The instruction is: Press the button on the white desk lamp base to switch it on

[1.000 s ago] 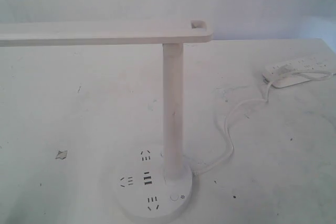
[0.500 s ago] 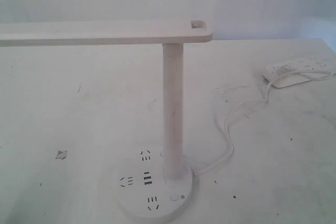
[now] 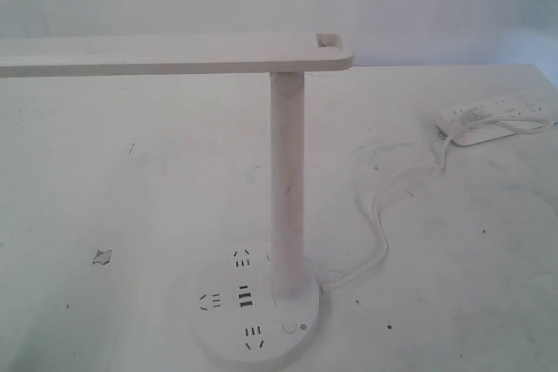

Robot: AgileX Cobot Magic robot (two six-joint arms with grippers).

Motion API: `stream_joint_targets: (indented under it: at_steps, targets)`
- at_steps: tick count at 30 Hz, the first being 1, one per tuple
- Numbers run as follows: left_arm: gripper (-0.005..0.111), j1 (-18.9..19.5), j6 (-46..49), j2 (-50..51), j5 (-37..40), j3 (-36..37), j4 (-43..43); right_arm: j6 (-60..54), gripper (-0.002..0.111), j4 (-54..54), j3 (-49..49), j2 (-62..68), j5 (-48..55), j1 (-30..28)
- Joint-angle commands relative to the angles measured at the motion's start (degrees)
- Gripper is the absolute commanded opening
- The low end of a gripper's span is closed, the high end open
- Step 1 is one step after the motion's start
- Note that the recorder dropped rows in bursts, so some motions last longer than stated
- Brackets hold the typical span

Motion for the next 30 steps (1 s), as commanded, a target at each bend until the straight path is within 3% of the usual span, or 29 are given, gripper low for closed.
stream_joint_targets:
  at_steps: [1,7,19,22,26,30]
  targets:
    - [0.0,-0.2,-0.1,-0.2,0.4,0.1,-0.2,0.9,0.0,0.5,-0.1,-0.1,0.4,-0.3]
    - [0.0,-0.2,-0.1,-0.2,0.4,0.1,-0.2,9.5,0.0,1.6,-0.1,-0.1,0.2,-0.3]
    - [0.0,-0.2,-0.1,-0.2,0.4,0.1,-0.2,9.6,0.0,3.6,-0.1,-0.1,0.7,-0.3]
    - [0.0,-0.2,-0.1,-0.2,0.4,0.1,-0.2,4.9,0.0,9.7,-1.0,-0.1,0.4,-0.3]
    - [0.0,-0.2,-0.1,-0.2,0.4,0.1,-0.2,2.6,0.0,23.0,-6.1,-0.1,-3.1,-0.3]
    - [0.0,-0.2,-0.1,-0.2,0.4,0.1,-0.2,1.3,0.0,23.0,-16.1,3.9,8.1,-0.3]
